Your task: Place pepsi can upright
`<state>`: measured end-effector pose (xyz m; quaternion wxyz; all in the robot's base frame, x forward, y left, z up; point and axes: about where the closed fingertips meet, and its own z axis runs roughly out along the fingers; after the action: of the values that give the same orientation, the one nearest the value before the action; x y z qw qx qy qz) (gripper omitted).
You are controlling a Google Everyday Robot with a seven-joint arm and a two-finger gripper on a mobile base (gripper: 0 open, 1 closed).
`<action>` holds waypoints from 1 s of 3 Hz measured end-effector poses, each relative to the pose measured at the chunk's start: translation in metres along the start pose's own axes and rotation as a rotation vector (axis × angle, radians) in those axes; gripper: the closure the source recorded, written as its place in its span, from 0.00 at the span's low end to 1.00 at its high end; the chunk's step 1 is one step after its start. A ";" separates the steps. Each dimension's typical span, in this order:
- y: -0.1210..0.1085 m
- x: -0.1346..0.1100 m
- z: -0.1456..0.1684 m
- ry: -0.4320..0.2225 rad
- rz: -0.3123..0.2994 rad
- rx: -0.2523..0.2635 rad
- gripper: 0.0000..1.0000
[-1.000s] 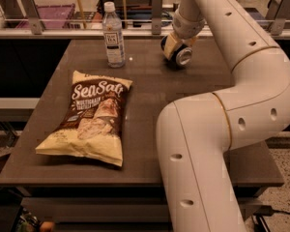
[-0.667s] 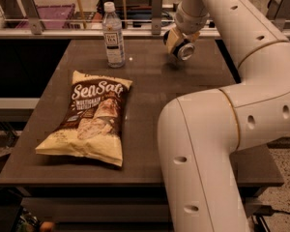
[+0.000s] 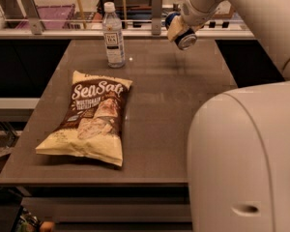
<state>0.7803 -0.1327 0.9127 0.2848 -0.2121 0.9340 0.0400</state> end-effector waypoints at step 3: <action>0.029 0.028 -0.006 -0.167 -0.022 0.011 1.00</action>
Offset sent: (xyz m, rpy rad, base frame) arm -0.0511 0.0144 -0.0218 0.0605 -0.1860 0.0129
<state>0.7442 -0.1181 0.9008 0.3636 -0.2166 0.9047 0.0493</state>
